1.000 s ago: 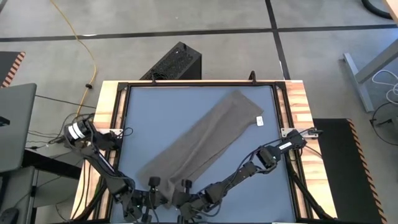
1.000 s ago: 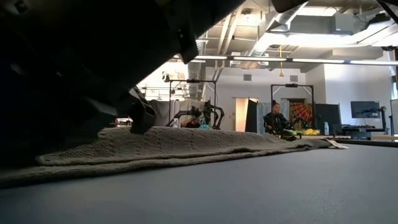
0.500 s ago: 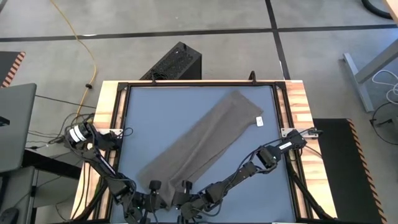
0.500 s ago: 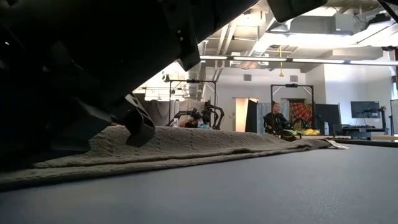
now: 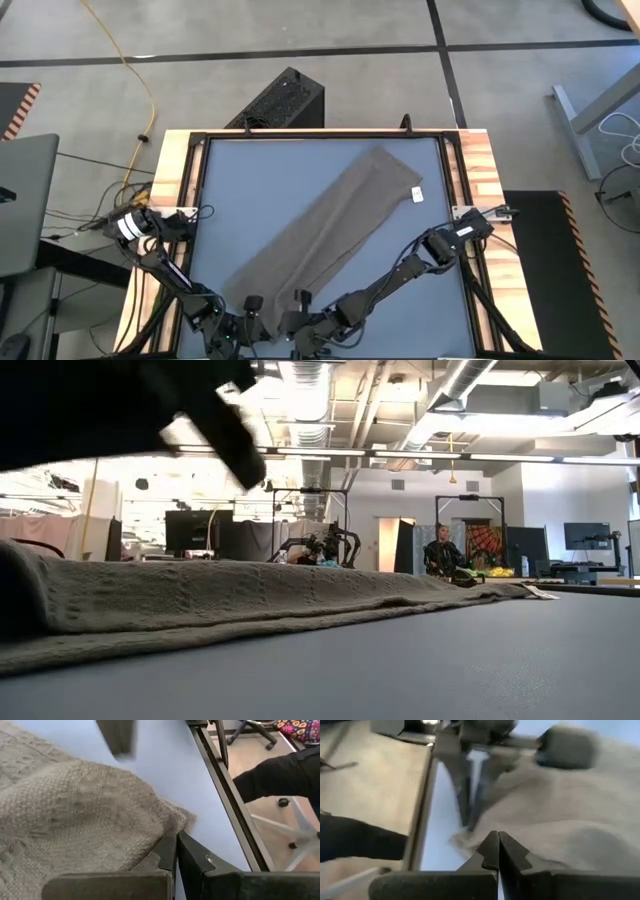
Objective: Roll towel
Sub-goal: Roll the gray towel
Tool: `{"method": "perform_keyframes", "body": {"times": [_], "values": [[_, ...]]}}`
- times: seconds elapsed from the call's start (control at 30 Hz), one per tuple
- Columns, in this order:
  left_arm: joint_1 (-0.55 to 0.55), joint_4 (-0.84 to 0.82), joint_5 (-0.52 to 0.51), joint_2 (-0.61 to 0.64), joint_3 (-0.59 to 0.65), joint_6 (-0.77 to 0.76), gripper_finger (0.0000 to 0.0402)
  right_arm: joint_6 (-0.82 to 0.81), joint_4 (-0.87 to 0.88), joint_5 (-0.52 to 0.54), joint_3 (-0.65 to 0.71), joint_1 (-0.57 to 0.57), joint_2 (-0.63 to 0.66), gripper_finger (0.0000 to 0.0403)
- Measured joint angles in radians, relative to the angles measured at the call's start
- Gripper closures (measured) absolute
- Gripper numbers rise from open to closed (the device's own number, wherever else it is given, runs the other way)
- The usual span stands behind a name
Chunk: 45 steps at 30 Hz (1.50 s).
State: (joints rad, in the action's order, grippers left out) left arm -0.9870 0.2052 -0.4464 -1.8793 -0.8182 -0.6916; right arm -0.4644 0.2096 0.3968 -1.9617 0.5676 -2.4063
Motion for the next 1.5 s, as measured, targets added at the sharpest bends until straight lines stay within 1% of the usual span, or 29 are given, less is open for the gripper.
{"method": "perform_keyframes", "body": {"times": [0.03, 0.1, 0.13, 0.2, 0.27, 0.33, 0.47, 0.57, 0.67, 0.73, 0.83, 0.93, 1.0, 1.1, 1.23, 1.4, 1.5], "values": [[0.000, -0.001, 0.010, 0.000, 0.000, -0.004, 0.0401, 0.007, 0.036, 0.028, 0.000, 0.001, 0.018, 0.0381], [0.001, 0.004, 0.038, 0.000, 0.000, -0.008, 0.0401, 0.009, 0.159, 0.117, 0.000, 0.002, 0.061, 0.0383], [0.001, 0.007, 0.062, 0.000, -0.001, -0.016, 0.0401, 0.002, 0.225, 0.161, -0.001, 0.000, 0.078, 0.0384], [0.001, 0.008, 0.117, 0.001, -0.002, -0.040, 0.0401, -0.016, 0.333, 0.213, 0.010, -0.015, 0.112, 0.0384], [-0.001, 0.006, 0.163, 0.001, -0.003, -0.057, 0.0402, -0.030, 0.395, 0.224, 0.046, -0.045, 0.144, 0.0384], [-0.004, 0.004, 0.187, 0.001, -0.003, -0.065, 0.0401, -0.036, 0.396, 0.182, 0.112, -0.087, 0.178, 0.0384], [-0.013, -0.027, 0.214, 0.001, -0.003, -0.106, 0.0401, -0.096, 0.395, 0.073, 0.311, -0.164, 0.265, 0.0384], [-0.025, -0.043, 0.213, 0.002, -0.004, -0.135, 0.0401, -0.173, 0.371, 0.071, 0.504, -0.185, 0.368, 0.0384], [-0.040, -0.058, 0.213, 0.002, -0.004, -0.155, 0.0401, -0.244, 0.316, 0.120, 0.699, -0.189, 0.533, 0.0384], [-0.055, -0.071, 0.225, 0.003, -0.004, -0.167, 0.0401, -0.317, 0.316, 0.128, 0.825, -0.211, 0.648, 0.0384], [-0.069, -0.078, 0.252, 0.004, -0.004, -0.191, 0.0401, -0.469, 0.347, 0.119, 0.996, -0.282, 0.804, 0.0384], [-0.081, -0.078, 0.247, 0.004, -0.004, -0.223, 0.0401, -0.574, 0.362, 0.090, 1.117, -0.369, 0.942, 0.0378], [-0.085, -0.078, 0.234, 0.004, -0.004, -0.244, 0.0401, -0.618, 0.370, 0.038, 1.178, -0.433, 1.002, 0.0366], [-0.087, -0.069, 0.221, 0.004, -0.002, -0.254, 0.0401, -0.628, 0.387, -0.003, 1.233, -0.527, 1.053, 0.0337], [-0.084, -0.056, 0.218, 0.003, 0.000, -0.254, 0.0401, -0.612, 0.462, -0.025, 1.255, -0.630, 1.062, 0.0284], [-0.084, -0.056, 0.218, 0.003, 0.000, -0.255, 0.0401, -0.609, 0.540, -0.030, 1.254, -0.705, 1.063, 0.0210], [-0.084, -0.056, 0.218, 0.003, 0.000, -0.252, 0.0401, -0.638, 0.600, -0.028, 1.254, -0.729, 1.060, 0.0184]]}}
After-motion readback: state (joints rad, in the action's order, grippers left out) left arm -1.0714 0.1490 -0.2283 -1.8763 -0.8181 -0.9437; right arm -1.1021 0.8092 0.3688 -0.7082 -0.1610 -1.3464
